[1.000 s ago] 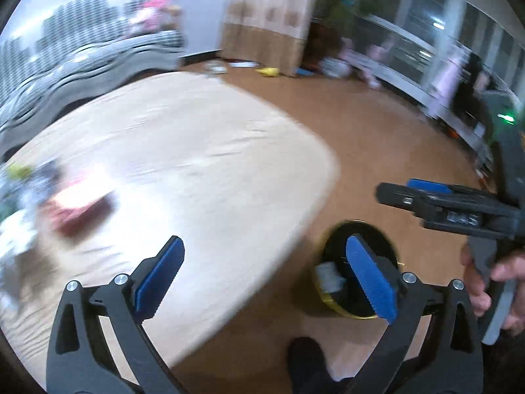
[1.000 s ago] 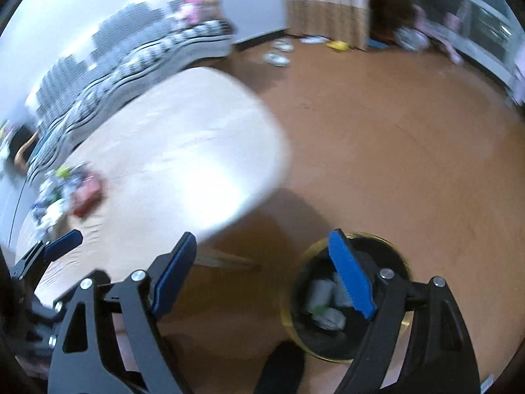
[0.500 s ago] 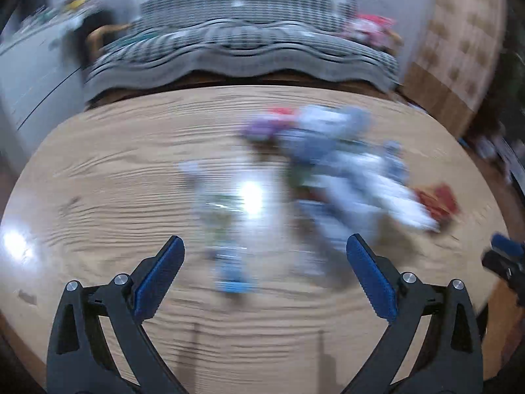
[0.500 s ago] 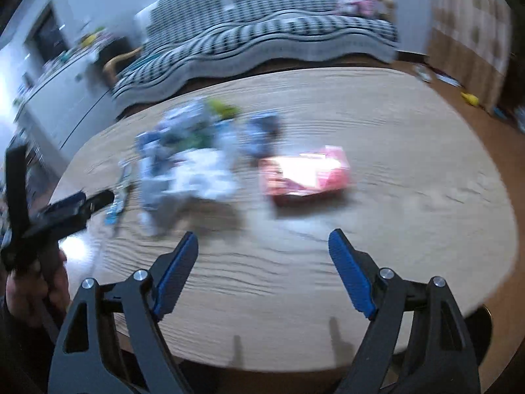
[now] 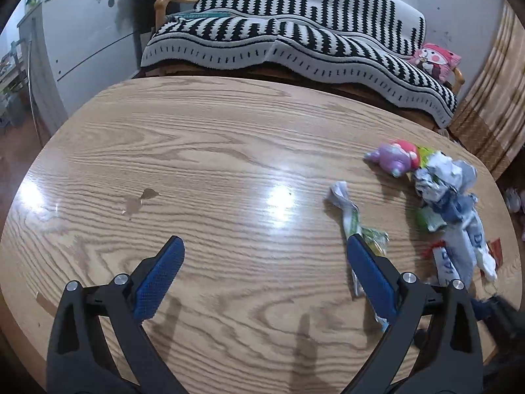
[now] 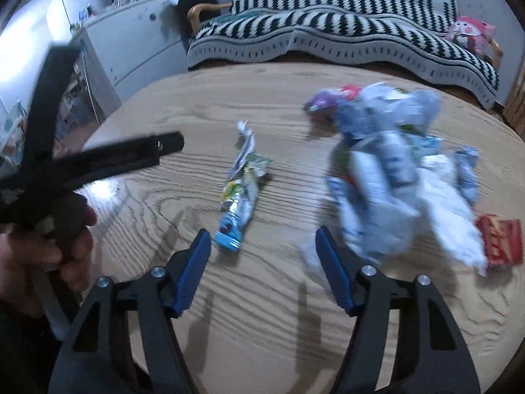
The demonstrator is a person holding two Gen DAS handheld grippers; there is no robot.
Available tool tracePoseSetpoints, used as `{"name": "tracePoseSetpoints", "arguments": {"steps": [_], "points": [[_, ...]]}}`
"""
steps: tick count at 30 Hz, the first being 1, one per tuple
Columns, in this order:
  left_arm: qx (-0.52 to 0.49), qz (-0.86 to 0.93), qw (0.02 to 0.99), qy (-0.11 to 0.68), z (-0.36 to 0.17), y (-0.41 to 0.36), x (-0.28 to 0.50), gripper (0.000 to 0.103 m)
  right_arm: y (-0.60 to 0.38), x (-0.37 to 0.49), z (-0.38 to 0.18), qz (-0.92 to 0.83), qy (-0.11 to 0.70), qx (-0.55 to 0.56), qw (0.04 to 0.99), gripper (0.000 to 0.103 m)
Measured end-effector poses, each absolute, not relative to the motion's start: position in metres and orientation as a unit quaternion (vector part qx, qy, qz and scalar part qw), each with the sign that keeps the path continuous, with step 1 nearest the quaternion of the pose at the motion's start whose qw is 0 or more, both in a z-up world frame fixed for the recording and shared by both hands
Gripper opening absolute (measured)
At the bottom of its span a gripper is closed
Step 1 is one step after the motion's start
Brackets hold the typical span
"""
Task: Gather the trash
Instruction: 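Return both tools to the table, then grasp the white-green wrapper with the left tool while the right tool grasps the blue-yellow snack bag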
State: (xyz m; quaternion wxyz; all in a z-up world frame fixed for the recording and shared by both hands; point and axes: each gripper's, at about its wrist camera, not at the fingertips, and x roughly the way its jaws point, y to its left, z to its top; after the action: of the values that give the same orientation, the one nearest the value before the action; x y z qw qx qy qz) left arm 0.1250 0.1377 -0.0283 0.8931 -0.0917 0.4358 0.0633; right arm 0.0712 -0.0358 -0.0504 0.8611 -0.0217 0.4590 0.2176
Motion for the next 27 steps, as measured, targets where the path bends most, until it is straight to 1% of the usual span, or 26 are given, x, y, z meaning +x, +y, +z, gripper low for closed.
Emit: {"name": "tracePoseSetpoints", "arguments": {"steps": [1, 3, 7, 8, 9, 10, 11, 12, 13, 15, 27], "points": [[-0.095, 0.068, 0.892, 0.437, -0.030, 0.140, 0.129, 0.096, -0.028, 0.077, -0.057, 0.220, 0.465, -0.022, 0.857, 0.058], [-0.099, 0.068, 0.890, 0.439, -0.034, 0.143, 0.129, 0.096, -0.017, 0.084, -0.063, 0.220, 0.470, -0.021, 0.855, 0.056], [-0.097, 0.070, 0.888, 0.444, -0.039, 0.145, 0.137, 0.096, -0.002, 0.095, -0.073, 0.219, 0.473, -0.026, 0.853, 0.046], [-0.097, 0.069, 0.888, 0.445, -0.041, 0.145, 0.139, 0.096, -0.001, 0.097, -0.074, 0.218, 0.473, -0.027, 0.853, 0.045], [-0.097, 0.067, 0.887, 0.446, -0.042, 0.145, 0.141, 0.096, 0.000, 0.100, -0.076, 0.217, 0.474, -0.029, 0.853, 0.041], [-0.096, 0.067, 0.886, 0.448, -0.043, 0.144, 0.143, 0.096, 0.001, 0.102, -0.078, 0.217, 0.474, -0.031, 0.853, 0.034], [-0.095, 0.066, 0.886, 0.449, -0.044, 0.144, 0.145, 0.096, 0.002, 0.102, -0.078, 0.215, 0.469, -0.036, 0.856, 0.031], [-0.095, 0.066, 0.886, 0.449, -0.045, 0.143, 0.146, 0.096, 0.002, 0.103, -0.078, 0.215, 0.468, -0.040, 0.856, 0.022], [-0.095, 0.065, 0.885, 0.450, -0.047, 0.143, 0.147, 0.096, 0.002, 0.104, -0.078, 0.218, 0.469, -0.038, 0.855, 0.018], [-0.094, 0.064, 0.884, 0.454, -0.049, 0.140, 0.150, 0.096, -0.003, 0.102, -0.077, 0.218, 0.467, -0.035, 0.856, 0.013], [-0.046, 0.023, 0.882, 0.469, -0.068, 0.088, 0.159, 0.096, -0.066, 0.070, -0.029, 0.203, 0.421, -0.009, 0.884, 0.012]]}}
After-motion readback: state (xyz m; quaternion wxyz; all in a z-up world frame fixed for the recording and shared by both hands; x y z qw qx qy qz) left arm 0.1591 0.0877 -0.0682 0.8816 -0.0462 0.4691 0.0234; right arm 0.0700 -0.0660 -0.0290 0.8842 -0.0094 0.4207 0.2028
